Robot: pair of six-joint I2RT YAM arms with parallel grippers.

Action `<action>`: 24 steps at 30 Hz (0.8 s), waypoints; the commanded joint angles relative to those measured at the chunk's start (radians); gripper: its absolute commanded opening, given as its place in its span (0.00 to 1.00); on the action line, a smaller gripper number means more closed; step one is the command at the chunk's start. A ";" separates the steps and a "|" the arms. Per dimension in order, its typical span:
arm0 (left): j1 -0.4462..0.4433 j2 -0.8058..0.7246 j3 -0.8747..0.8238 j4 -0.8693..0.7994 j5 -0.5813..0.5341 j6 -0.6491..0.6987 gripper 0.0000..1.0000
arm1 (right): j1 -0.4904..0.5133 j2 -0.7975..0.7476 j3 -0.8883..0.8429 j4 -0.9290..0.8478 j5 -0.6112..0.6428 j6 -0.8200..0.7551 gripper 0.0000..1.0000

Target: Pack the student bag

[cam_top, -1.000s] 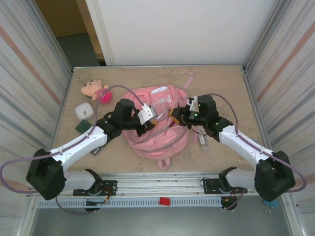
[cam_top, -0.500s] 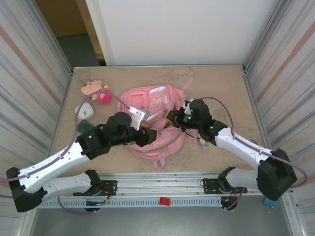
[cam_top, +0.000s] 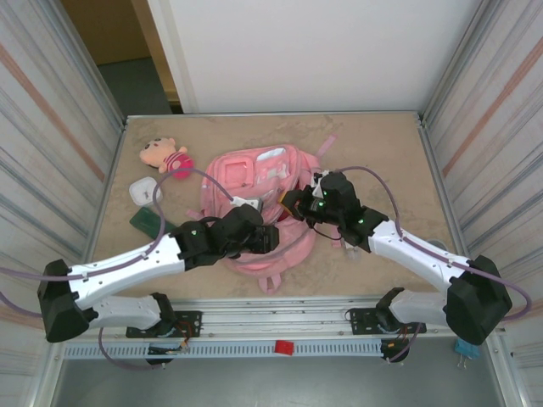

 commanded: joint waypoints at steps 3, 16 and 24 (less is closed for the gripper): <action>0.027 0.044 0.009 0.073 -0.054 -0.038 0.48 | 0.021 -0.016 0.062 0.090 -0.007 0.021 0.00; 0.051 0.015 -0.007 0.083 -0.021 0.009 0.00 | -0.079 -0.038 0.052 -0.002 -0.108 -0.024 0.00; 0.061 -0.200 -0.198 -0.068 -0.087 0.035 0.00 | -0.275 -0.011 0.091 -0.077 -0.315 -0.099 0.00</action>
